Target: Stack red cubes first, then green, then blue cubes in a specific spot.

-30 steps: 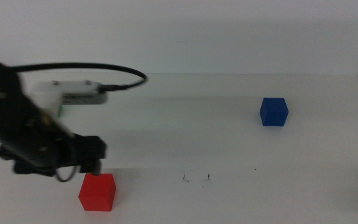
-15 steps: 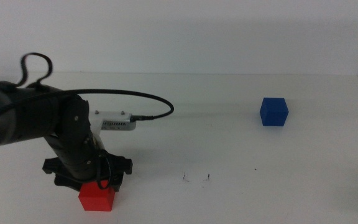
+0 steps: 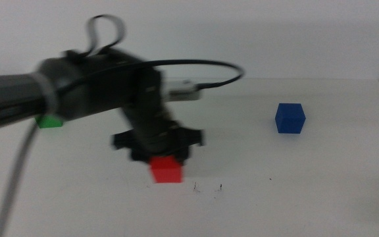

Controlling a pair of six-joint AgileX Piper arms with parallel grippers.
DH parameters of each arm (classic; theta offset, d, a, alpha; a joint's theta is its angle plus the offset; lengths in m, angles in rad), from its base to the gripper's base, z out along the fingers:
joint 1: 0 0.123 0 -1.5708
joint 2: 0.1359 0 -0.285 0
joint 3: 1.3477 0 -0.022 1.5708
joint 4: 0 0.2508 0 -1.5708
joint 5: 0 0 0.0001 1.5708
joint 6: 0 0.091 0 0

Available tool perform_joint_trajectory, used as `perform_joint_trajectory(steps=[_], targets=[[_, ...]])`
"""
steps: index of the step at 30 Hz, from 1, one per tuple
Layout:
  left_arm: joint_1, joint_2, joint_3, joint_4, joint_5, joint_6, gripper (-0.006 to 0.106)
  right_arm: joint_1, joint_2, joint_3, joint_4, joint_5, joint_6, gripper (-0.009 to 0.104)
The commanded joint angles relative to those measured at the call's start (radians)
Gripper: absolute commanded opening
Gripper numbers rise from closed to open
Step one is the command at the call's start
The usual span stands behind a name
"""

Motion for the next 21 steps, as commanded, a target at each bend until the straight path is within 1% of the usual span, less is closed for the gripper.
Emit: perform_joint_trajectory(steps=[1,4,8,16,21], targets=[[-0.057,0.081,-0.127,0.020,0.065,-0.062,-0.002,-0.004,-0.004,0.004,-0.011,-0.007,-0.006,0.093],[-0.104,0.179,-0.258,0.020,0.116,-0.085,-0.002,-0.004,-0.004,0.004,-0.011,-0.007,-0.006,0.093],[-0.124,0.274,-0.367,0.015,0.152,-0.095,-0.002,-0.004,-0.004,0.004,-0.011,-0.007,-0.006,0.093],[-0.122,0.332,-0.378,0.001,0.086,-0.095,-0.002,-0.004,-0.004,0.004,-0.011,-0.007,-0.006,0.093],[-0.122,0.354,-0.380,-0.006,0.085,-0.095,-0.002,-0.004,-0.004,0.004,-0.011,-0.007,-0.006,0.093]])
